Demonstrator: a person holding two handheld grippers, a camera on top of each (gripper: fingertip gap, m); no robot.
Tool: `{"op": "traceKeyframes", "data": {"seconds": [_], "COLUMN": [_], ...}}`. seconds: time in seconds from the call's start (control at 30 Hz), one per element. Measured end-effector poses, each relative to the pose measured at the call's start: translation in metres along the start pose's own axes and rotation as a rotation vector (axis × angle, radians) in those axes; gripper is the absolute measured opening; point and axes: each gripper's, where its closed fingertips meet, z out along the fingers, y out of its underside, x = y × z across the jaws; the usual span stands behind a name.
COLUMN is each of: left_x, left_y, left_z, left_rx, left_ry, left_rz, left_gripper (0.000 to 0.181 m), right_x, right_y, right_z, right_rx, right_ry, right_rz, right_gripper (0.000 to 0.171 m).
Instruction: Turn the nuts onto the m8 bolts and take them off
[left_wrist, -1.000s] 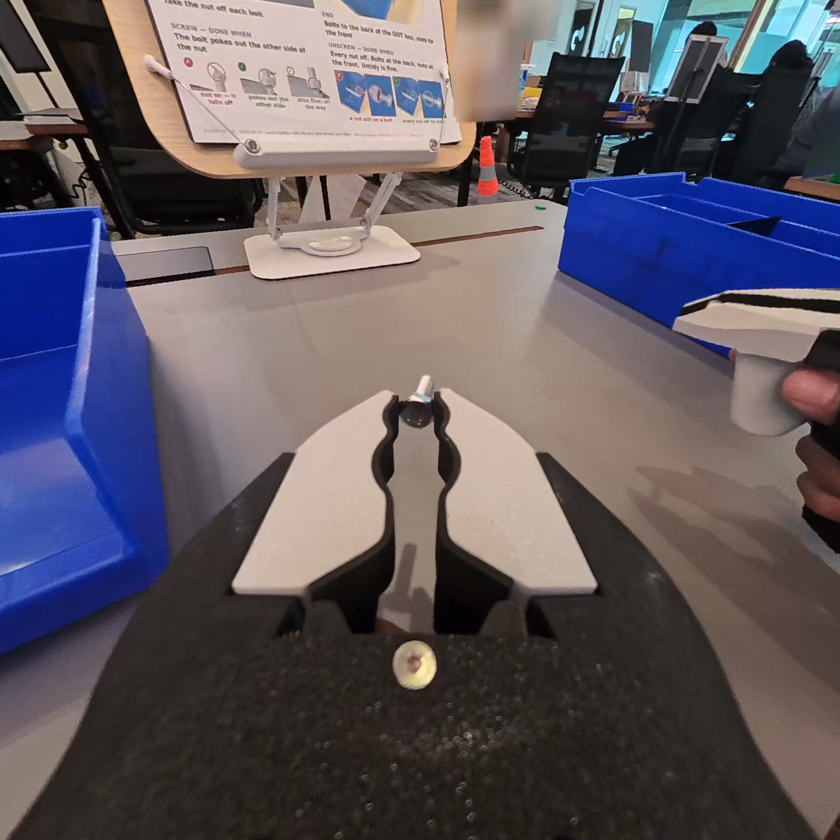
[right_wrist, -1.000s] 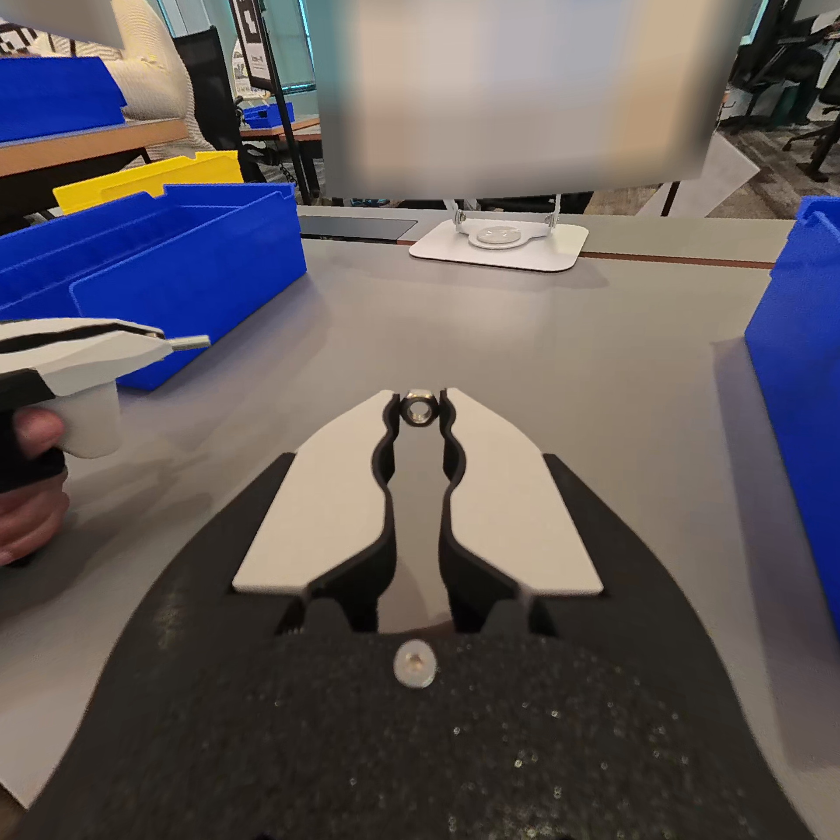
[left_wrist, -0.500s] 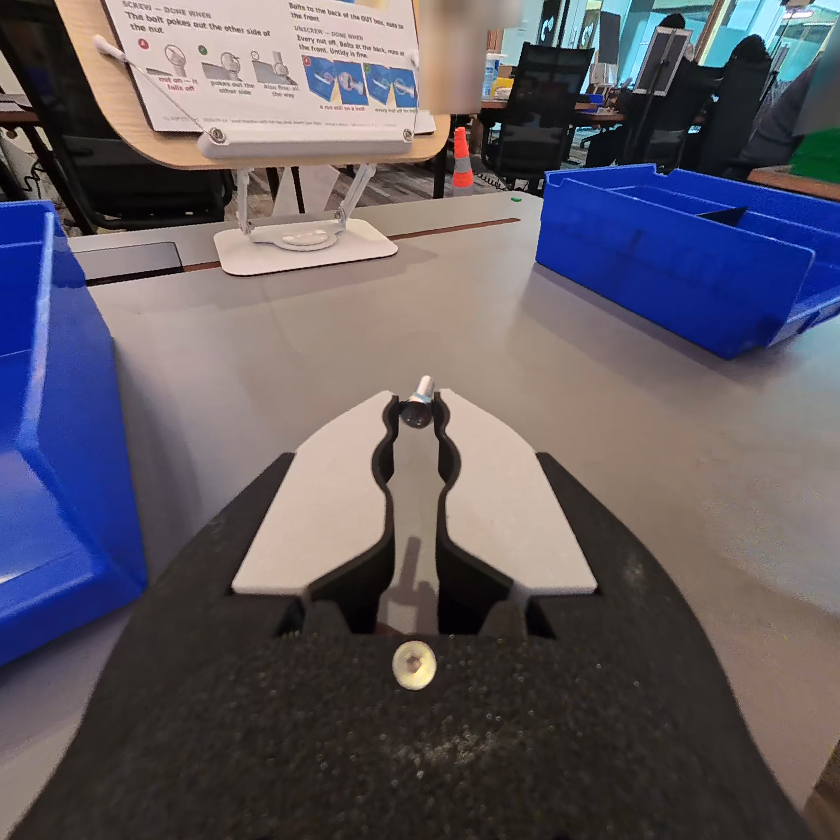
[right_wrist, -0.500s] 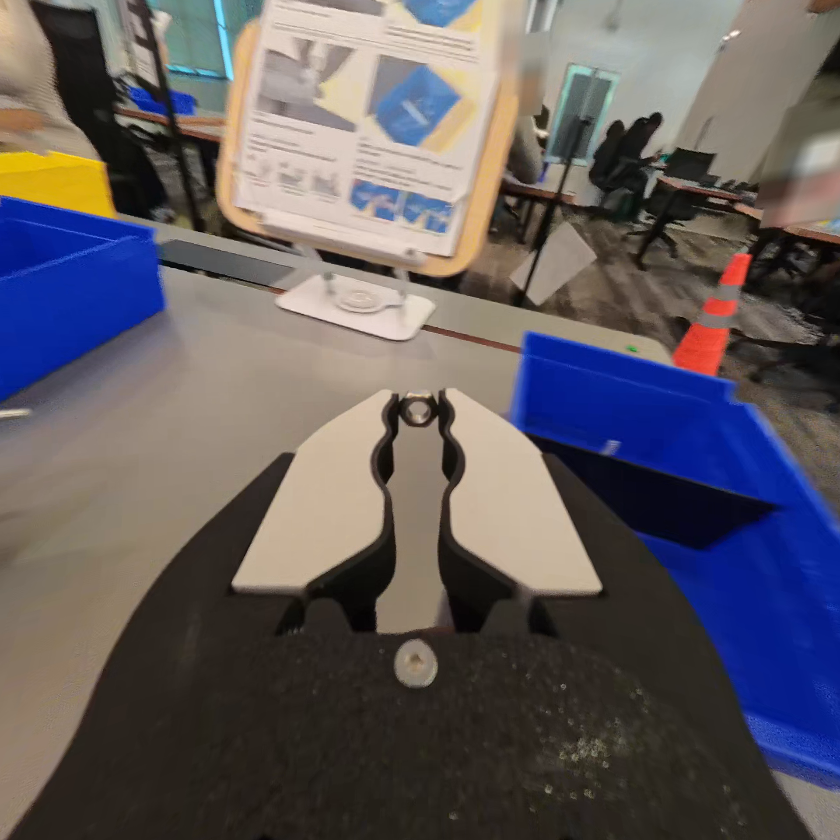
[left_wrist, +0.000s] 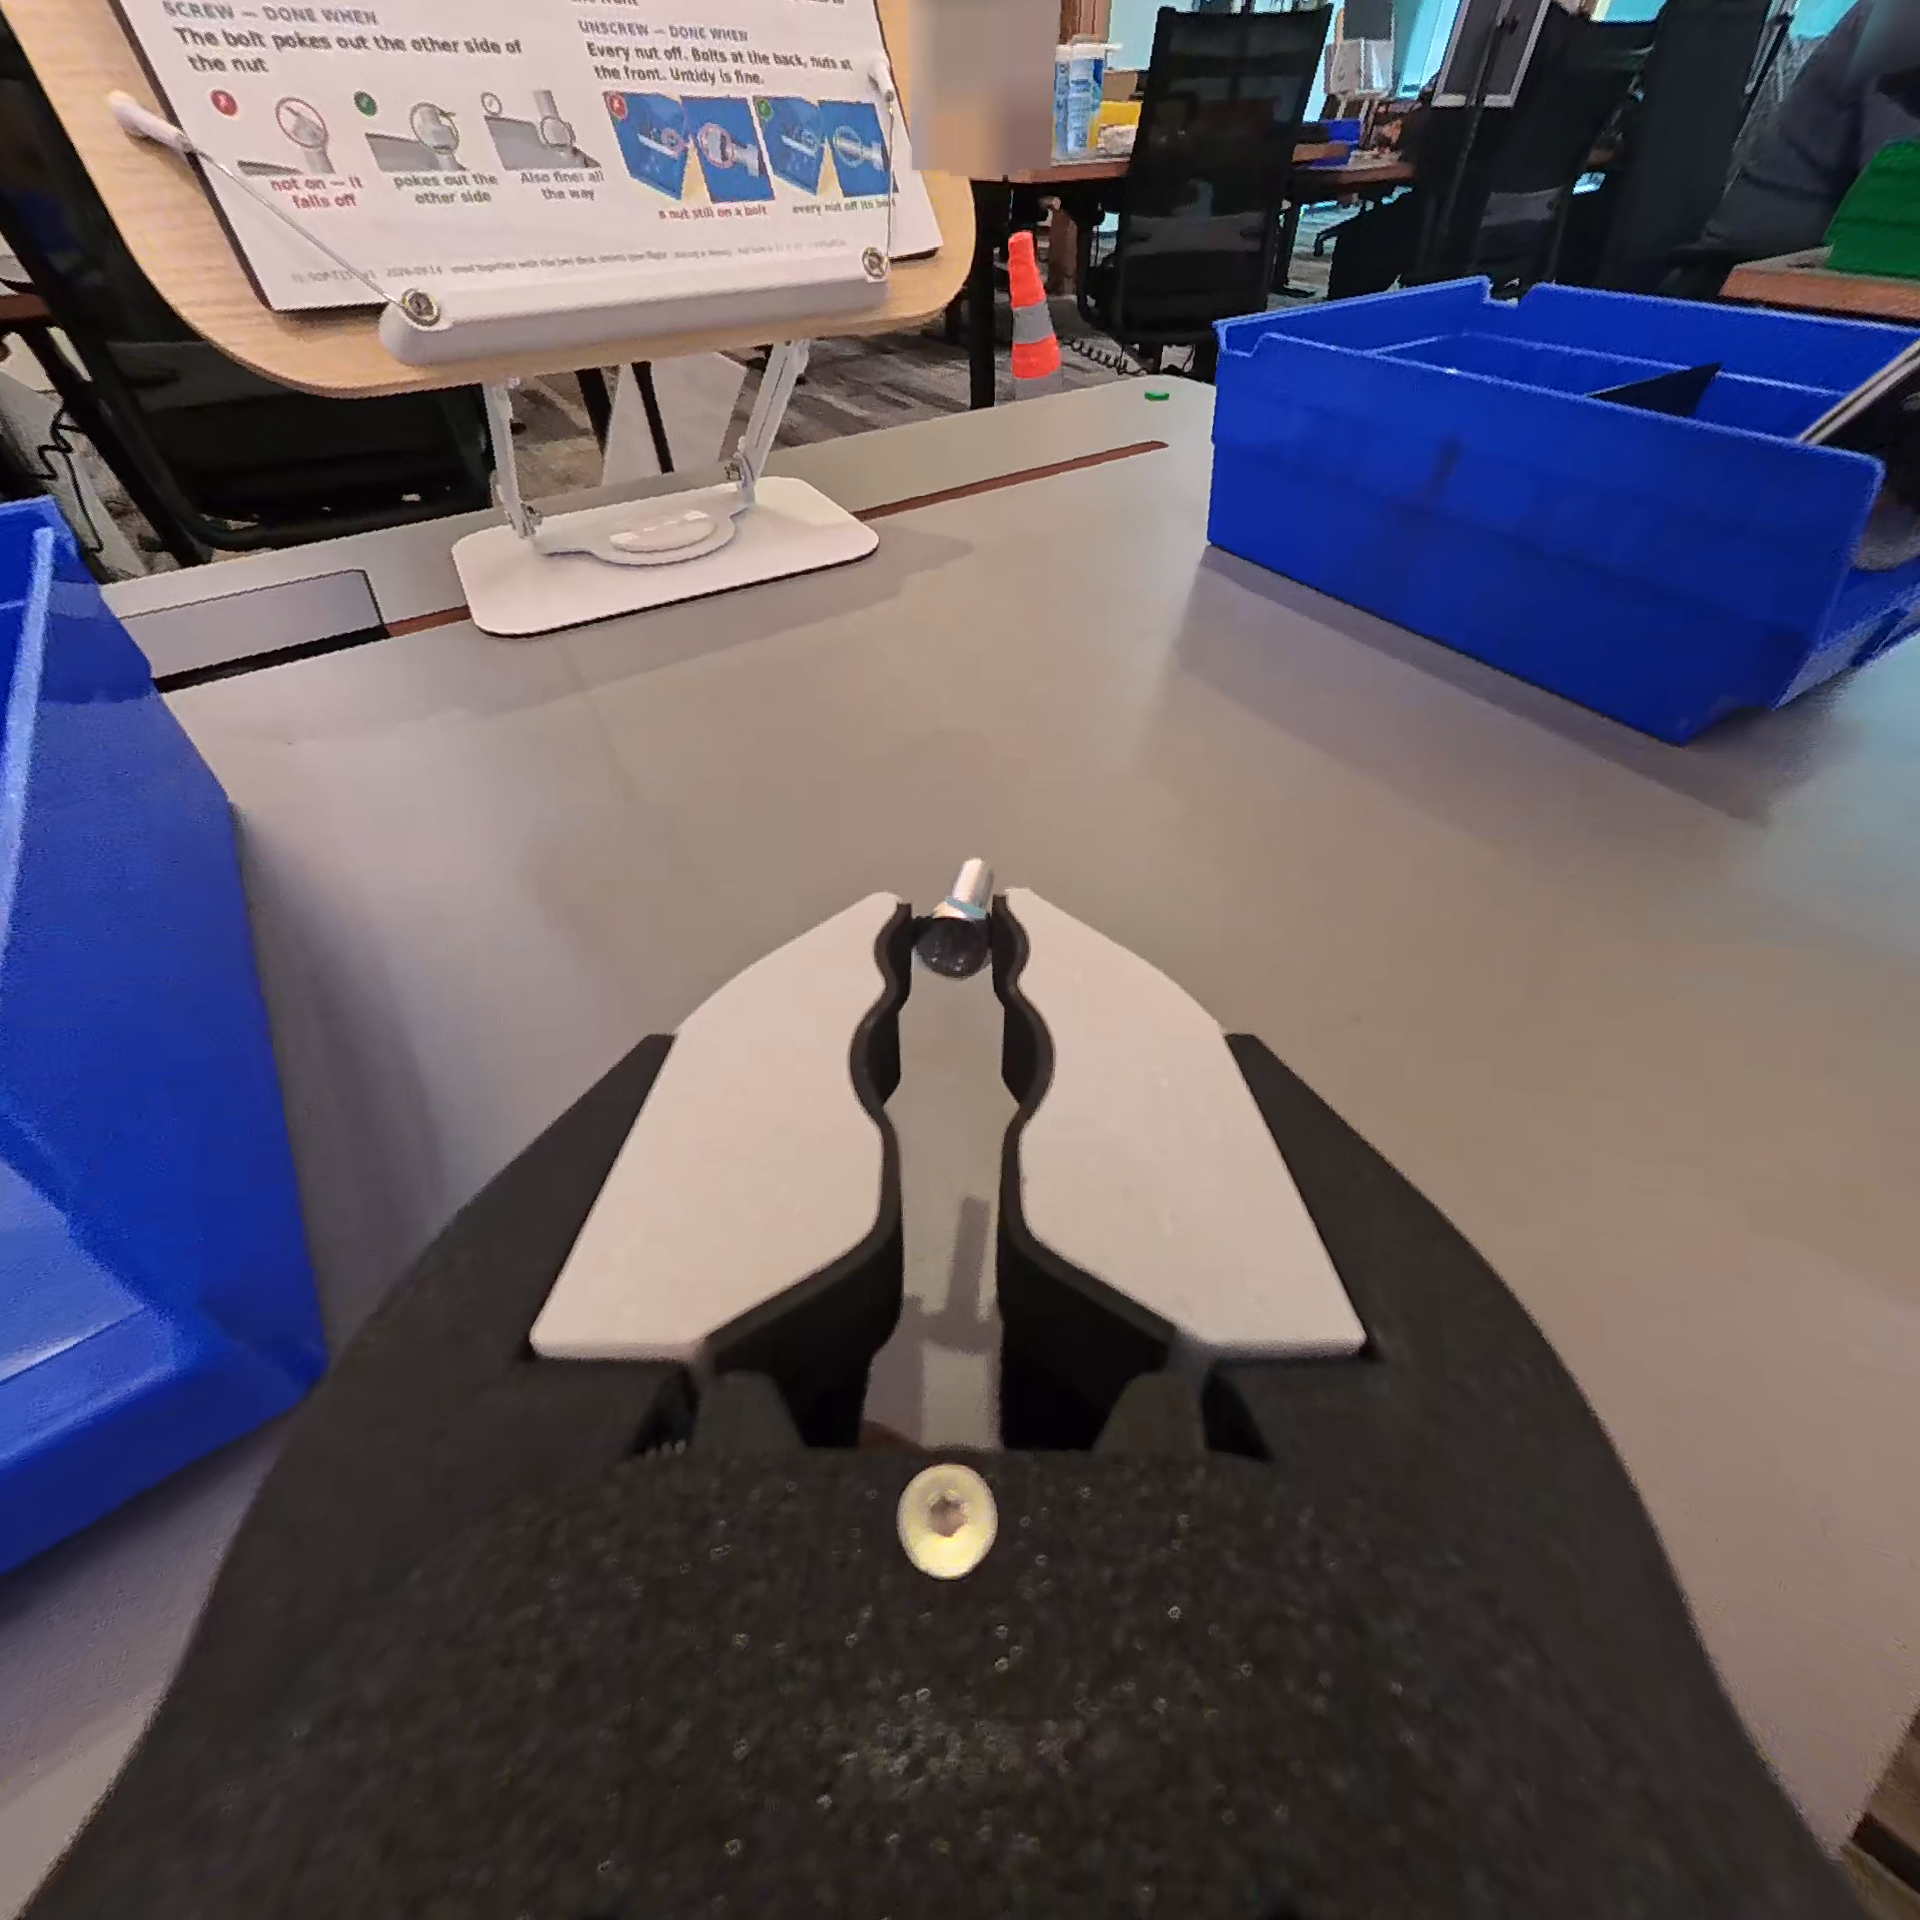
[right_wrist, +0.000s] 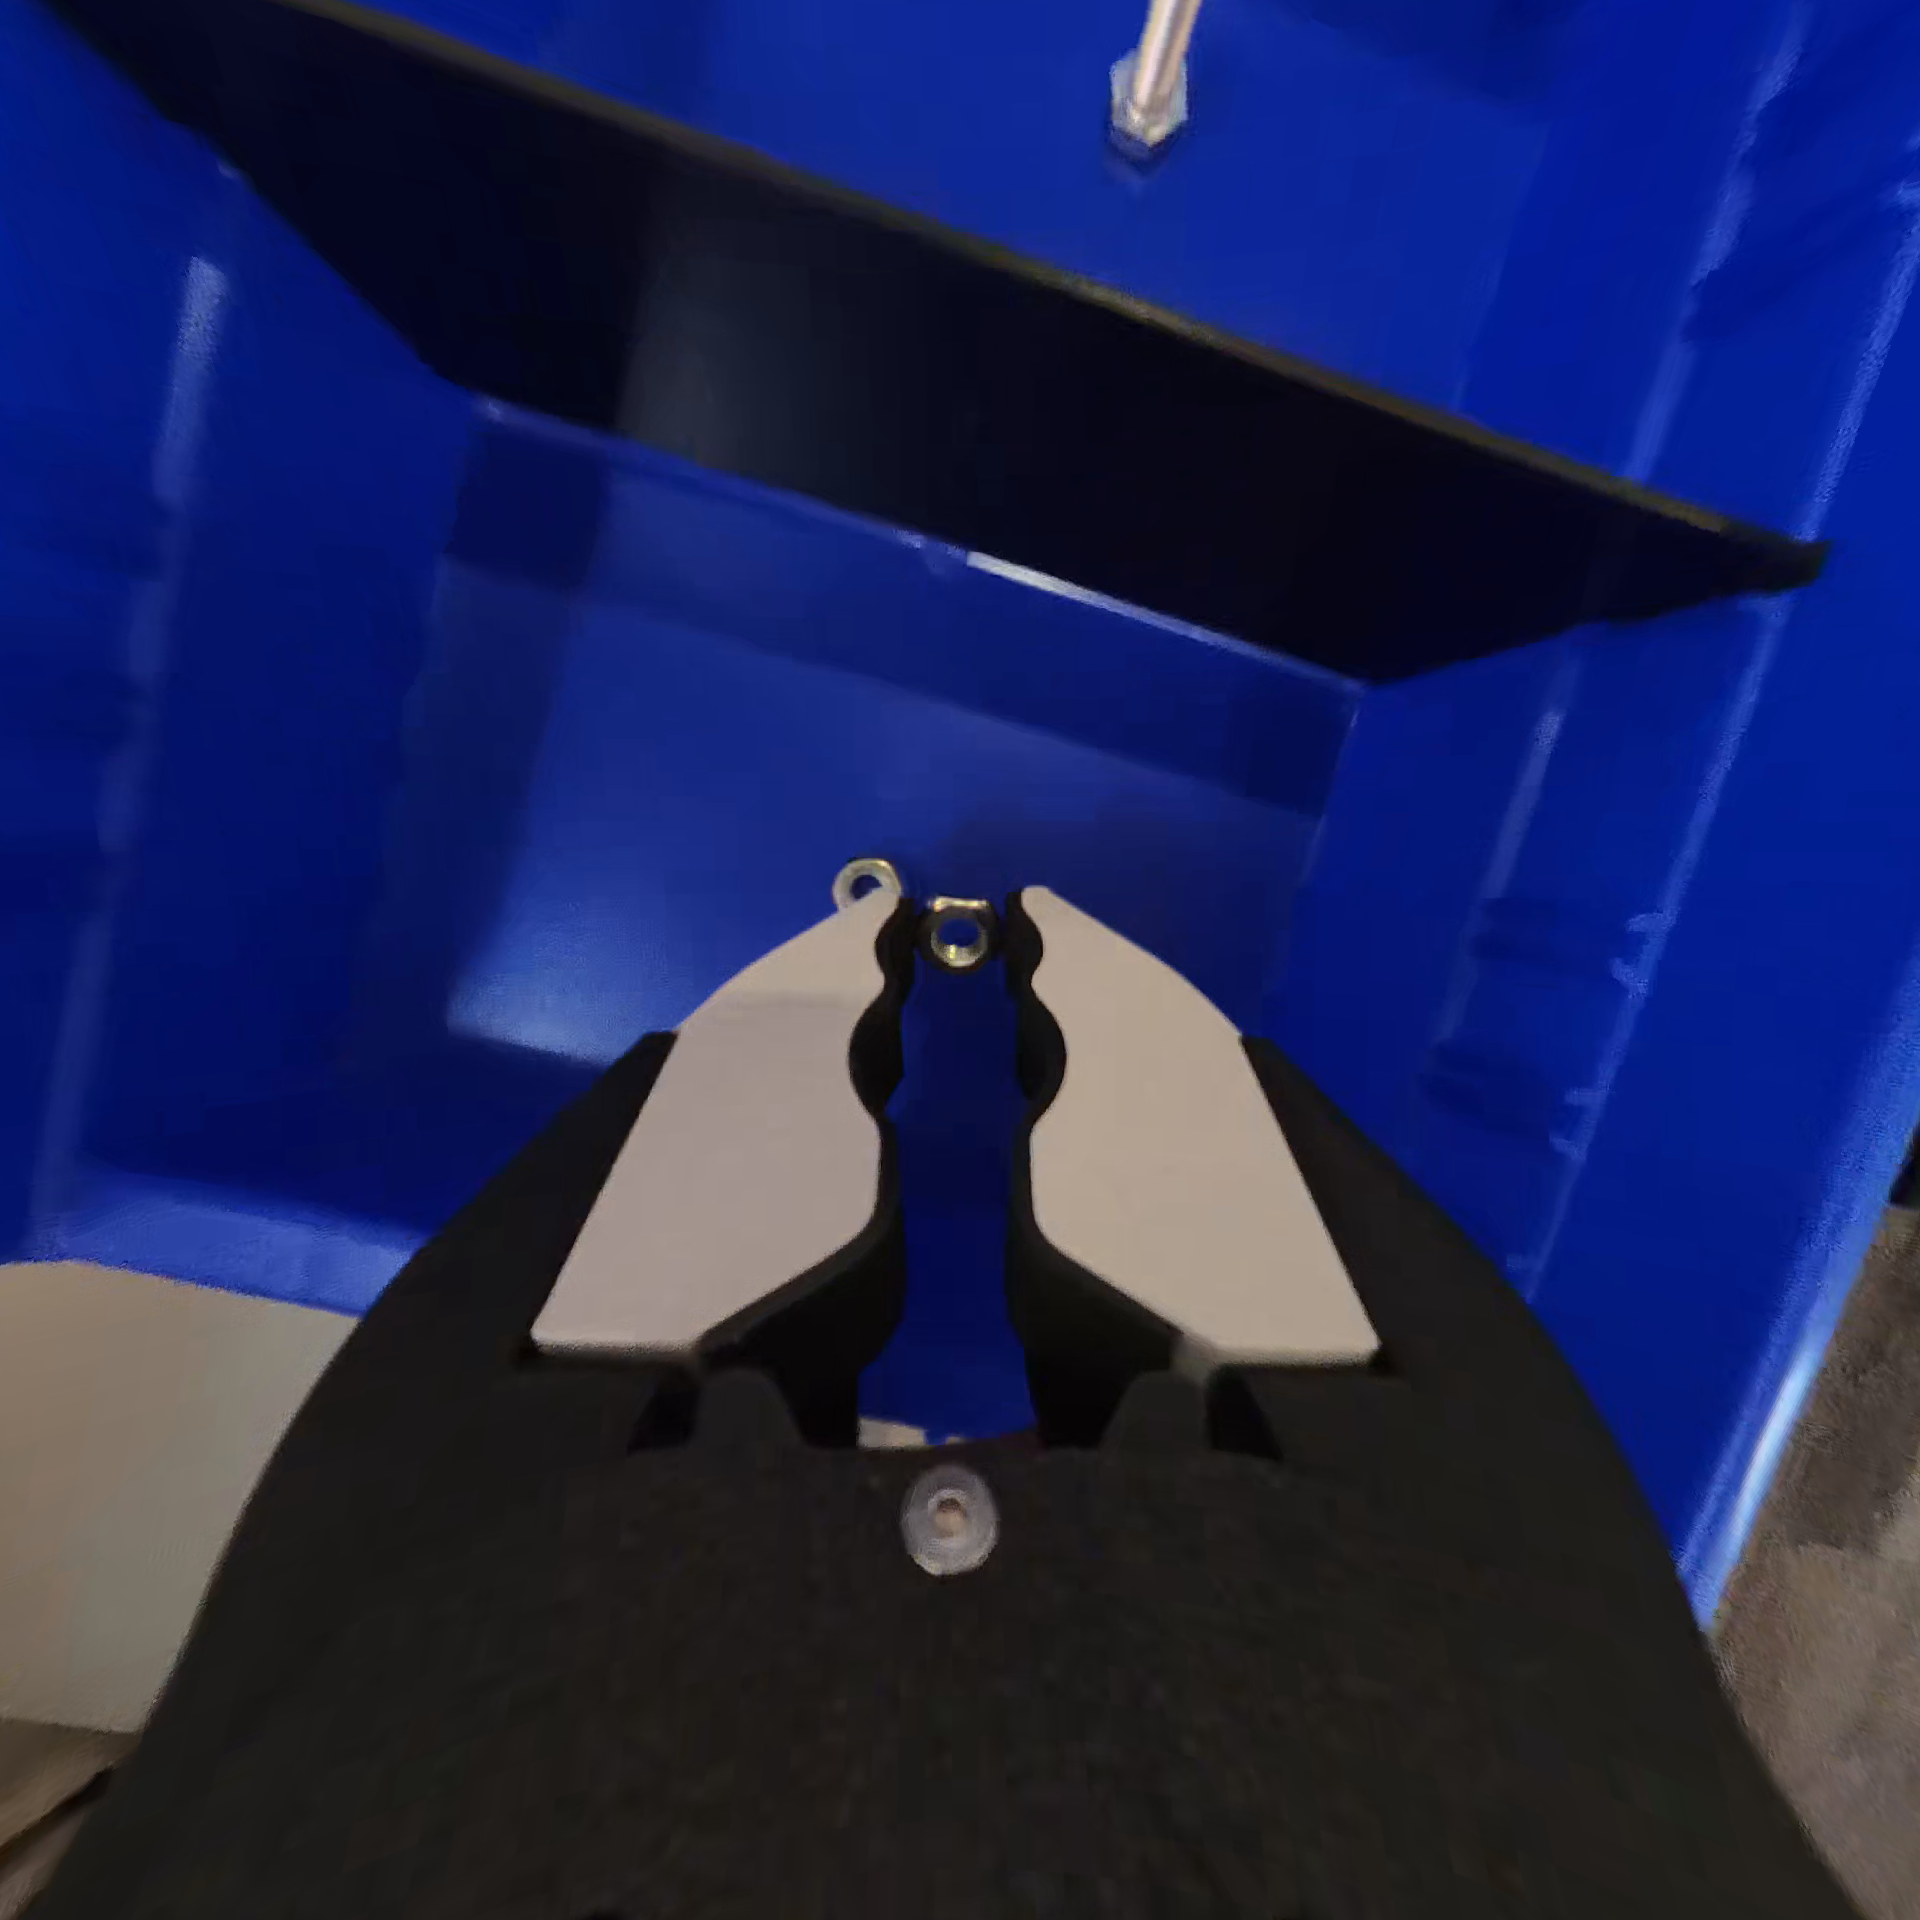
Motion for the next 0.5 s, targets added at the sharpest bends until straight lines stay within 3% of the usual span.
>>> {"op": "traceKeyframes", "data": {"seconds": [0.3,0.4,0.43,0.5], "left_x": [0.001,0.002,0.002,0.002], "left_y": [0.002,0.003,0.003,0.003], "left_z": [0.002,0.003,0.005,0.005], "left_rx": [-0.019,-0.022,-0.024,-0.024], "left_ry": [0.014,0.014,0.016,0.014], "left_rz": [-0.004,0.003,0.006,0.006], "left_gripper": [0.014,0.014,0.014,0.014], "right_x": [-0.005,-0.002,0.002,0.005], "right_y": [0.013,0.008,0.005,-0.010], "right_z": [0.016,0.014,0.009,-0.012], "right_rx": [-0.193,-0.166,-0.142,-0.019], "right_ry": [-0.049,-0.035,-0.008,0.056], "right_rz": [-0.036,-0.042,-0.049,-0.043], "right_gripper": [0.018,0.018,0.020,0.041]}}
